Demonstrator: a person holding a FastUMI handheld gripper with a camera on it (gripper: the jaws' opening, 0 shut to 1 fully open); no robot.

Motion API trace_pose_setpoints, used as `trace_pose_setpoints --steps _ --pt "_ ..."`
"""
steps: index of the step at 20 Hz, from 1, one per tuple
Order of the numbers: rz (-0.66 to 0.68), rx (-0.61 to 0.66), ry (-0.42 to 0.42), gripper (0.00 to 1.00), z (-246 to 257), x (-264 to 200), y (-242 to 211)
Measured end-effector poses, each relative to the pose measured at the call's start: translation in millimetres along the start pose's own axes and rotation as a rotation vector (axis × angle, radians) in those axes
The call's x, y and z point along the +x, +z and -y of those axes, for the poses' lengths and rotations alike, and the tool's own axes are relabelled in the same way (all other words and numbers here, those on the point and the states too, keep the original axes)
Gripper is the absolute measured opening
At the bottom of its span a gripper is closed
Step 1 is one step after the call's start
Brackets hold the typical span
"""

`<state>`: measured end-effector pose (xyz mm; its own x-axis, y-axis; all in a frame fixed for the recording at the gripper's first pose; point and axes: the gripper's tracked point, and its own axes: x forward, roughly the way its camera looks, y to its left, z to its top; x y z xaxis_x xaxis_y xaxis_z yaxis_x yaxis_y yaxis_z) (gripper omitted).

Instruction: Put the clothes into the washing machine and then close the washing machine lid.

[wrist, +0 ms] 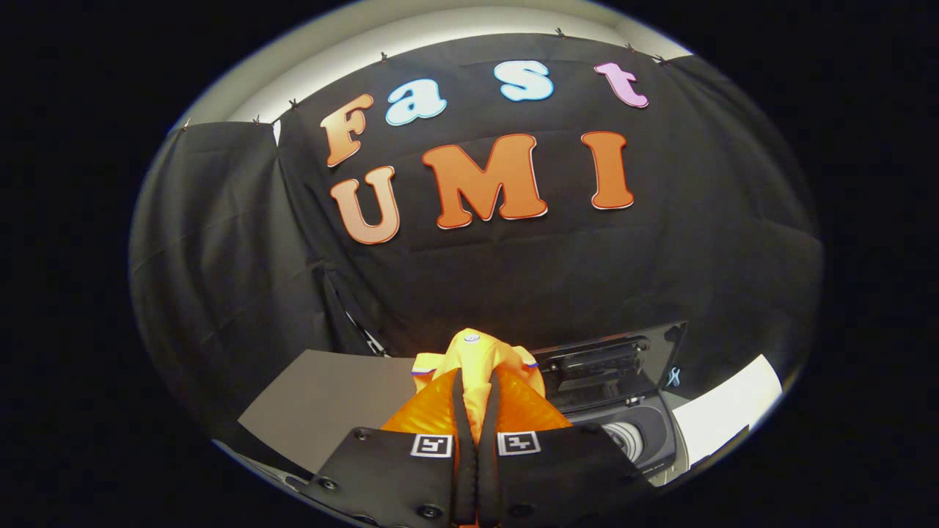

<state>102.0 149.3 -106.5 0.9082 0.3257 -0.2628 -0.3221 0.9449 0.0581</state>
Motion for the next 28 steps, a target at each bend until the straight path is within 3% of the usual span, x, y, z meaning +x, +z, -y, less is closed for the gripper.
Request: trace_pose_setpoints --steps 6,14,28 --pt "-0.005 0.009 -0.04 0.09 67.7 7.1 6.5" --pt "-0.061 0.023 -0.084 0.09 150.8 25.8 -20.4" --pt "-0.269 -0.022 -0.087 0.09 221.9 111.3 -175.1"
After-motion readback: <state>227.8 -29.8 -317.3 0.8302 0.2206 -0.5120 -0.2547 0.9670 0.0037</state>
